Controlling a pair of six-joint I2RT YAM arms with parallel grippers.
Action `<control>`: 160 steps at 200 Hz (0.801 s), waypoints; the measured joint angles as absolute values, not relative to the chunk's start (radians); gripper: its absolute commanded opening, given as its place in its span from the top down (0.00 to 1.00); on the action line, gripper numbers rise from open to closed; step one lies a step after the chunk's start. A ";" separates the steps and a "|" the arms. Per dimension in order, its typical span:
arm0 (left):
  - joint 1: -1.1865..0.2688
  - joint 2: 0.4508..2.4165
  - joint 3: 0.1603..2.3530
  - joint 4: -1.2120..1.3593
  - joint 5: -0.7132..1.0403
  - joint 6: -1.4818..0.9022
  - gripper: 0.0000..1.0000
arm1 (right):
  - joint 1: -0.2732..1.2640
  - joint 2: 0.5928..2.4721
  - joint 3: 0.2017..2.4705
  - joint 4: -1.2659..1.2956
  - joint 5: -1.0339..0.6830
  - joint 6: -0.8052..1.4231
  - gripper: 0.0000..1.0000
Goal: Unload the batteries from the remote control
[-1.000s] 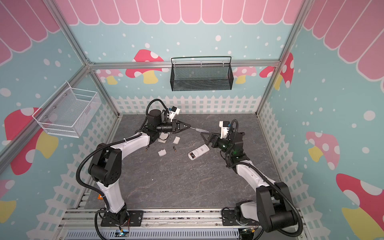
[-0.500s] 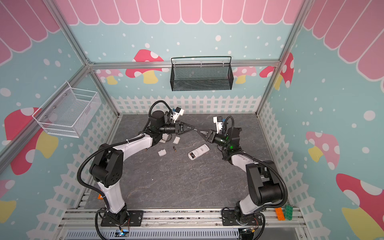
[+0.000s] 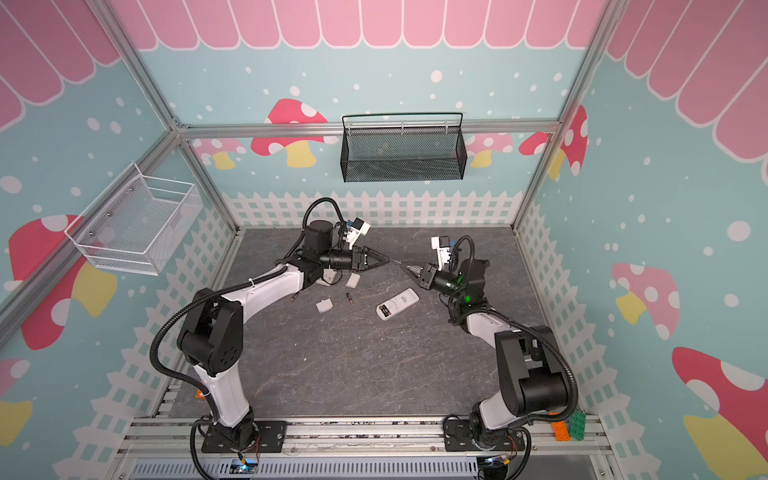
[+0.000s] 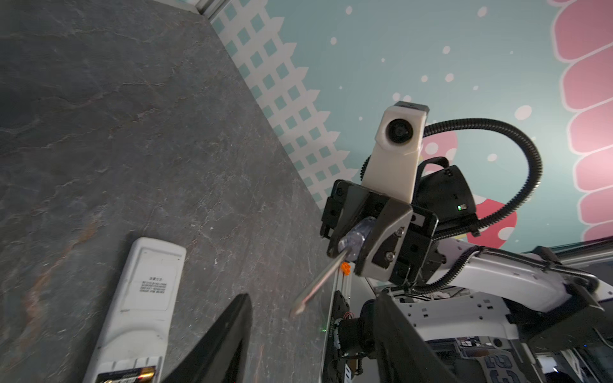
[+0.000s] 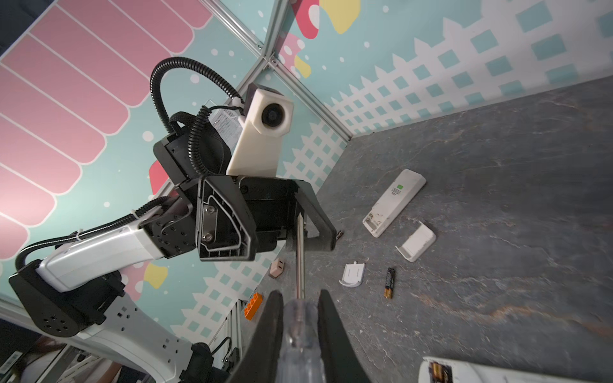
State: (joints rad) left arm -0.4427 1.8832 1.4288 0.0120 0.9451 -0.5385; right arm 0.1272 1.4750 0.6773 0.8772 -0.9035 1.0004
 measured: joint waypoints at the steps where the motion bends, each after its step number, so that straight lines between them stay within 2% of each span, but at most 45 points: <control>1: -0.443 1.883 1.430 0.004 0.941 -0.535 0.29 | 0.126 1.472 0.676 0.874 -0.902 0.999 1.00; 26: -0.452 1.857 1.441 -0.200 0.779 -0.306 0.10 | 0.086 1.335 0.657 0.669 -0.823 0.852 1.00; 35: -0.462 1.855 1.440 -0.249 0.718 -0.250 0.01 | 0.084 1.281 0.657 0.595 -0.784 0.794 1.00; 63: -0.508 1.857 1.401 -0.326 0.575 -0.097 0.00 | 0.082 1.133 0.657 0.391 -0.660 0.615 1.00; 98: -0.552 1.919 1.380 -0.349 0.480 0.013 0.00 | 0.079 1.013 0.652 0.207 -0.562 0.435 1.00; 160: -0.634 2.106 1.471 -0.434 0.365 0.118 0.00 | 0.079 0.859 0.601 0.033 -0.452 0.234 1.00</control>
State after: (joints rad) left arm -0.6338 2.1063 1.4712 -0.4343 0.3653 0.1184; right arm 0.0792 0.8589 0.6014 0.0334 -0.4519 0.2337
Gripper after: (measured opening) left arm 0.995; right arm 0.176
